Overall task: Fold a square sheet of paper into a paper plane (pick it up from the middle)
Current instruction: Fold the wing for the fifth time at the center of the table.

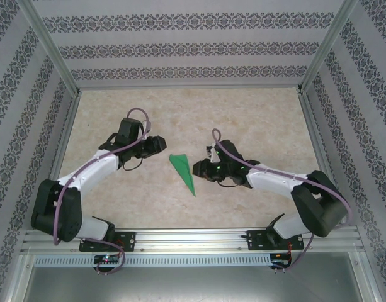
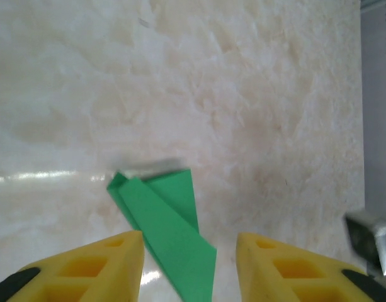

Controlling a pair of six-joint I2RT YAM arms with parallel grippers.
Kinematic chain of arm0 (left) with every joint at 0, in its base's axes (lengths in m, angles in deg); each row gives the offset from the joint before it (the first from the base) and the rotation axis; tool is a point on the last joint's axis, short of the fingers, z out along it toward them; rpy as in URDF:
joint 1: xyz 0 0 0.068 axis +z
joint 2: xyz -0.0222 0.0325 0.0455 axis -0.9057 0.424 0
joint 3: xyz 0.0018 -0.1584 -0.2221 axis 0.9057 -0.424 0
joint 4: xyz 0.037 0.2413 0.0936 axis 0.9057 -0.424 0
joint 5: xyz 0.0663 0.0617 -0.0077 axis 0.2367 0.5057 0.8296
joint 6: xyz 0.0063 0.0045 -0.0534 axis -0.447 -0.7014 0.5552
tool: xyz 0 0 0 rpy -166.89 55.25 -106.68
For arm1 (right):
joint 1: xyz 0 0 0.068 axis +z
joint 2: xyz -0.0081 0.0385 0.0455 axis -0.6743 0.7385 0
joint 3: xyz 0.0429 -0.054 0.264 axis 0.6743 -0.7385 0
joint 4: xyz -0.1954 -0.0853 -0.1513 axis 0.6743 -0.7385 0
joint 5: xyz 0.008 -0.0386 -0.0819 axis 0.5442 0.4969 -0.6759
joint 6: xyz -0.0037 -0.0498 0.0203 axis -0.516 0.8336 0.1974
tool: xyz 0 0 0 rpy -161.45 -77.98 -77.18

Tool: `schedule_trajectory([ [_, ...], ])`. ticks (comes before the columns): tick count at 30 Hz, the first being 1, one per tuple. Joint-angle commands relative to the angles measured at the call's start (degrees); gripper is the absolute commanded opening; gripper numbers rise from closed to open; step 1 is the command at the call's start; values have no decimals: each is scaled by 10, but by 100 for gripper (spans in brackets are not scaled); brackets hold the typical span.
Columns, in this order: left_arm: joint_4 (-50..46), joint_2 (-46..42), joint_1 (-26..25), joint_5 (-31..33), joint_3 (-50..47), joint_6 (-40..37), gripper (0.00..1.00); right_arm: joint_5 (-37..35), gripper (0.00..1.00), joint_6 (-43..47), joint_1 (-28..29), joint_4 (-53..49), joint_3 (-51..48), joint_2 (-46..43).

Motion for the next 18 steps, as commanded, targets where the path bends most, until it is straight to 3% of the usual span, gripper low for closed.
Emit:
schedule_trajectory([
  [1,-62,-26,-53,67,-25,59,53,-46,32,24,-41,-41,-16,-7],
  [8,-214,39,-191,240,80,133,65,-66,39,9,-72,9,-61,-15],
  [14,-326,171,-254,309,210,165,68,-99,48,-6,-72,46,-94,-52],
  [18,-366,236,-265,323,272,166,68,-103,53,-6,-73,58,-105,-66],
])
